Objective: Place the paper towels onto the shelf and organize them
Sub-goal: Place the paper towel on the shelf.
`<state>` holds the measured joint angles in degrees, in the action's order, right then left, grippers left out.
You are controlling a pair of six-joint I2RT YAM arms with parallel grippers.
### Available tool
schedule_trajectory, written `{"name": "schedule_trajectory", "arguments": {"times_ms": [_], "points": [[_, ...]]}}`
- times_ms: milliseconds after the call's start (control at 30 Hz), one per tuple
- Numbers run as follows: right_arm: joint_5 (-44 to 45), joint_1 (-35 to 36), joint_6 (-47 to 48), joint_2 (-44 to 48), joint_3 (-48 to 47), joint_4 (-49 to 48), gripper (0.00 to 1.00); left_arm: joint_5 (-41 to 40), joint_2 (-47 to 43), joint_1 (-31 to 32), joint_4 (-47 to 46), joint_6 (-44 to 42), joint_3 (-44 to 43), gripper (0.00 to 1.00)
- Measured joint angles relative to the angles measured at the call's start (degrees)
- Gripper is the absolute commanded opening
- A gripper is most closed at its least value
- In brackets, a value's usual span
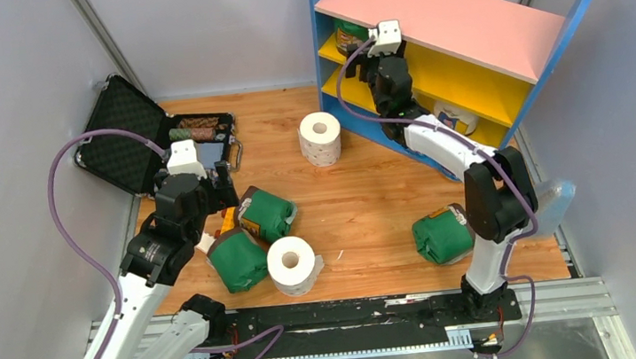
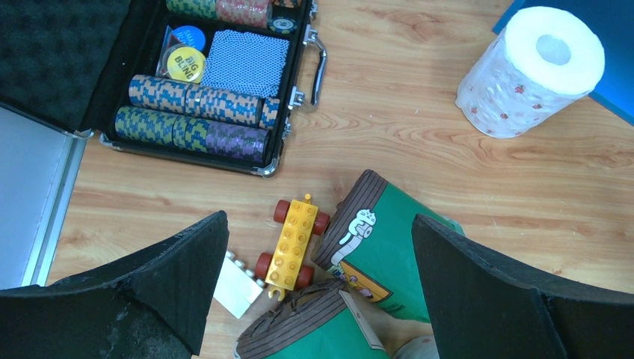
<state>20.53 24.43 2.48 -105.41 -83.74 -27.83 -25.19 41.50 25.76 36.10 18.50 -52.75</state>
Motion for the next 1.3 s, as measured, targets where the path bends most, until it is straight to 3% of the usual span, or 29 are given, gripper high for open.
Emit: {"name": "schedule_trajectory", "arguments": {"times_ms": [233,467,867,933,1100,1300], "points": [[-0.1,1.8,-2.1,7.9,5.7,6.4,0.89,-0.1,-0.3,0.0,0.0,0.0,0.0,1.0],[-0.8,3.6,-7.6,19.3,8.1,20.1,0.95,-0.6,-0.6,0.0,0.0,0.0,0.0,1.0],[-3.2,4.0,-22.4,39.8,16.2,58.4,1.0,-0.6,-1.1,0.0,0.0,0.0,0.0,1.0],[-3.9,4.0,-24.7,40.9,16.3,68.0,1.0,-0.5,-0.8,0.0,0.0,0.0,0.0,1.0],[-3.3,5.6,-26.5,39.3,16.3,81.5,1.0,-0.4,0.3,0.0,0.0,0.0,0.0,1.0],[0.8,15.1,-28.0,28.9,14.1,94.8,1.0,-0.4,0.8,0.0,0.0,0.0,0.0,1.0]]}}
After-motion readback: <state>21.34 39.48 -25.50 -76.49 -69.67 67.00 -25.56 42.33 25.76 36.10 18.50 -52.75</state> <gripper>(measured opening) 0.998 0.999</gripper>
